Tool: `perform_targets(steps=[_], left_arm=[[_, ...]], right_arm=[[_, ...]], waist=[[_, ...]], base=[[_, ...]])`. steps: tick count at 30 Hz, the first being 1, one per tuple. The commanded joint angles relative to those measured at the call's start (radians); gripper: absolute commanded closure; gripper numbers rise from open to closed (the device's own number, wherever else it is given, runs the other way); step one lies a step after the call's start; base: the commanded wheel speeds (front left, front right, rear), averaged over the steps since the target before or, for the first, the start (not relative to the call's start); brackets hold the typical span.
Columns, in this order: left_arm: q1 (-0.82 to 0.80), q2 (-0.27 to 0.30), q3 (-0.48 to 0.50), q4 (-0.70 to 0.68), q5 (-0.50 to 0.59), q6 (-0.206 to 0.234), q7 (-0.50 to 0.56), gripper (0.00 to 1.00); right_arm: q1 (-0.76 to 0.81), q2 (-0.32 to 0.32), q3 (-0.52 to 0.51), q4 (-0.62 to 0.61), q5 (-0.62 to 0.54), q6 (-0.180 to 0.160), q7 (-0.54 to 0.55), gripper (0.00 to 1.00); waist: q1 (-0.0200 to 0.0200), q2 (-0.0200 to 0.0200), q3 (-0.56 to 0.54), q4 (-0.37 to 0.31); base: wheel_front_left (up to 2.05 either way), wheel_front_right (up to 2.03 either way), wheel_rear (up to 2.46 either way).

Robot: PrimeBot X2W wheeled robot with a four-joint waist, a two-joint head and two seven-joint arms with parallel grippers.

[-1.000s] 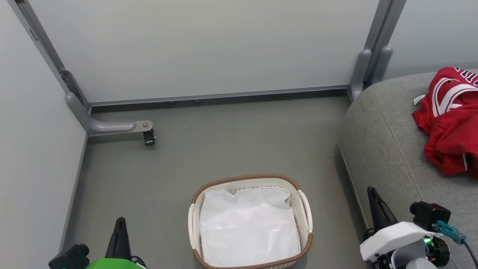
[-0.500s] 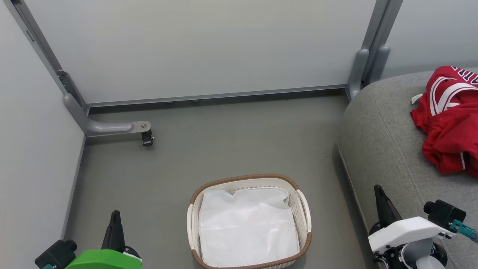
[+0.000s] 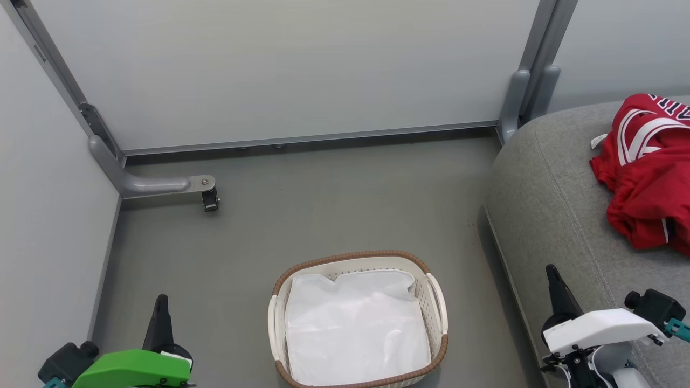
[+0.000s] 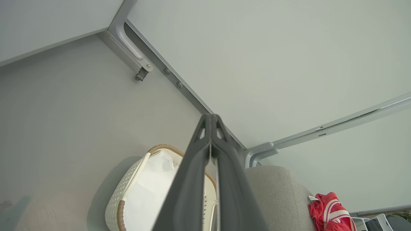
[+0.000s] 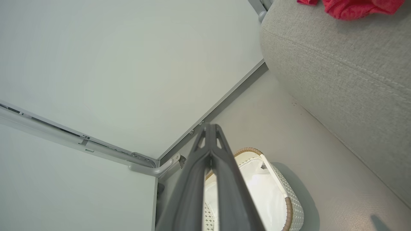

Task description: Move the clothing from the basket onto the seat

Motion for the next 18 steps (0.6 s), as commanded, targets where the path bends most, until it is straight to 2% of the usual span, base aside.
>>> perform_targets(steps=[1, 18], left_arm=[[-0.031, 0.003, 0.007, -0.014, -0.027, -0.006, 0.008, 1.00], [-0.057, 0.003, 0.033, -0.019, -0.192, -0.015, 0.059, 1.00]], right_arm=[[-0.023, -0.006, -0.007, -0.016, 0.032, -0.001, 0.007, 1.00], [-0.028, -0.008, -0.030, -0.026, 0.223, -0.001, 0.057, 1.00]], waist=[[0.0000, 0.0000, 0.000, -0.001], [0.0000, 0.0000, 0.001, -0.009]], base=[[0.00, 0.00, 0.00], [0.00, 0.00, 0.00]])
